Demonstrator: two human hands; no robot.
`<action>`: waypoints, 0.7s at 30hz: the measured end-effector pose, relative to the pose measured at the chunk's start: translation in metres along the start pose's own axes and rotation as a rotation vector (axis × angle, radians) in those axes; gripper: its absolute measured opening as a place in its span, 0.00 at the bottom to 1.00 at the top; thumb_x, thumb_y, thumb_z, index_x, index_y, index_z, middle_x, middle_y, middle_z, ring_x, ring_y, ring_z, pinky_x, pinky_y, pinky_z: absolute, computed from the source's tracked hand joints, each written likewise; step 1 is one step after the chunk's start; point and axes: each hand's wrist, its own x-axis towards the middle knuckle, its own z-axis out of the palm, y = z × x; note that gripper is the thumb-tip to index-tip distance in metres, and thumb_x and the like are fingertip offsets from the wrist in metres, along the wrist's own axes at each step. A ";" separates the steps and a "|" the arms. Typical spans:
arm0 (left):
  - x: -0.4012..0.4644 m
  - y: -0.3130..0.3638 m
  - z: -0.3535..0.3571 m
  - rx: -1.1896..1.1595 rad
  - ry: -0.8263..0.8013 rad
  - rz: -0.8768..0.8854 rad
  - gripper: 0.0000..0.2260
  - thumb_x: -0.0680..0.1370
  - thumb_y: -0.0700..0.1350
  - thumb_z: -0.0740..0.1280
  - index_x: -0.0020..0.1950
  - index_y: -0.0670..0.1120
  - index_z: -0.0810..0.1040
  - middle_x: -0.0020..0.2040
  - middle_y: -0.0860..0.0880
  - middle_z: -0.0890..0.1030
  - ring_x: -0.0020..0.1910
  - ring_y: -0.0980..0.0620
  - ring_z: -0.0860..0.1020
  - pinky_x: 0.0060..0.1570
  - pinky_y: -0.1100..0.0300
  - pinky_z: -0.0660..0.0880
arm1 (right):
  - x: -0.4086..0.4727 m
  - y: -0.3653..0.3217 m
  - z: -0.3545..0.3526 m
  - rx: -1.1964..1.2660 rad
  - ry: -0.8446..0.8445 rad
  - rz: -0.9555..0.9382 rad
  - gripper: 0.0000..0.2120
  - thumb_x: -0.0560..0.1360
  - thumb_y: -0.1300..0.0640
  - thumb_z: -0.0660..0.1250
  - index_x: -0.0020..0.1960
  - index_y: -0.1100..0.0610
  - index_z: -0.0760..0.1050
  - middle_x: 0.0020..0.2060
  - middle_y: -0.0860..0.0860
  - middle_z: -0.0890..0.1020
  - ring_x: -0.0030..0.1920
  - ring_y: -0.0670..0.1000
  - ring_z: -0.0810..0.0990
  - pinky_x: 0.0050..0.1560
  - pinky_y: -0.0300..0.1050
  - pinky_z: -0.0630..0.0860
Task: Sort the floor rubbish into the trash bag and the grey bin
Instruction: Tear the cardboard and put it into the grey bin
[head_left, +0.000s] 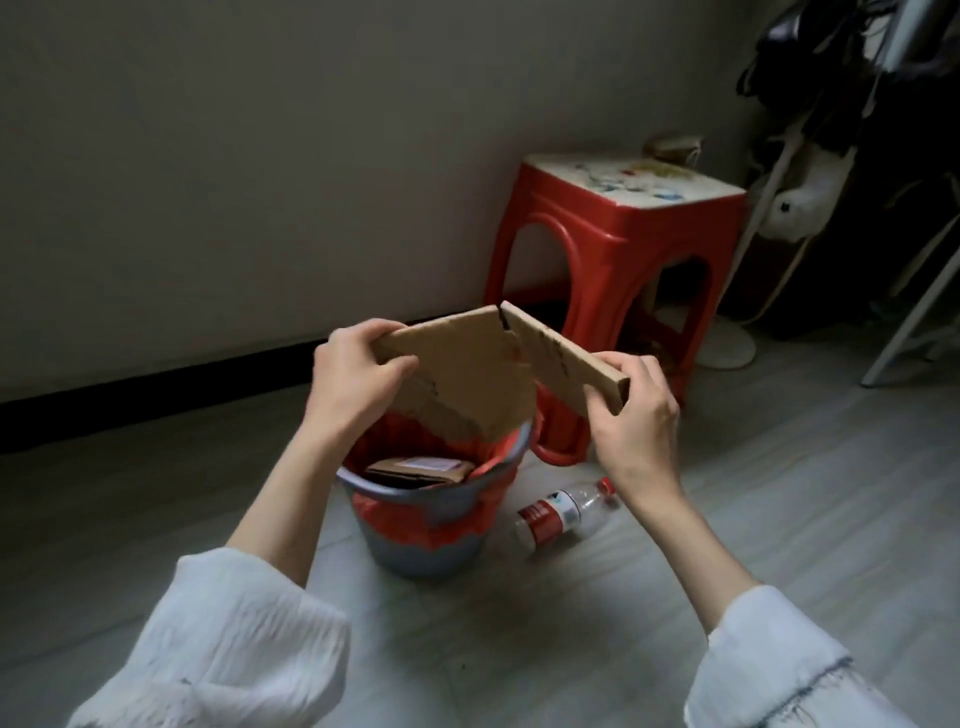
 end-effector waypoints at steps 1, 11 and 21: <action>0.006 -0.009 -0.013 -0.055 0.072 -0.041 0.12 0.70 0.42 0.71 0.53 0.49 0.82 0.44 0.49 0.82 0.48 0.52 0.80 0.51 0.60 0.75 | 0.001 -0.011 0.011 0.018 0.003 -0.072 0.11 0.70 0.67 0.69 0.51 0.60 0.79 0.46 0.54 0.80 0.45 0.46 0.76 0.48 0.27 0.67; 0.029 -0.096 -0.057 -0.054 0.386 -0.148 0.09 0.69 0.41 0.71 0.47 0.50 0.82 0.45 0.47 0.83 0.47 0.49 0.80 0.50 0.54 0.77 | -0.008 -0.045 0.142 -0.294 -0.648 -0.393 0.14 0.69 0.68 0.63 0.53 0.58 0.76 0.46 0.57 0.82 0.48 0.61 0.80 0.50 0.50 0.72; 0.027 -0.100 -0.050 -0.014 0.325 0.071 0.14 0.67 0.35 0.71 0.48 0.50 0.83 0.43 0.51 0.81 0.47 0.50 0.78 0.50 0.58 0.73 | -0.023 -0.024 0.198 -0.693 -1.265 -0.242 0.18 0.75 0.61 0.60 0.64 0.58 0.72 0.61 0.60 0.76 0.62 0.61 0.74 0.59 0.51 0.70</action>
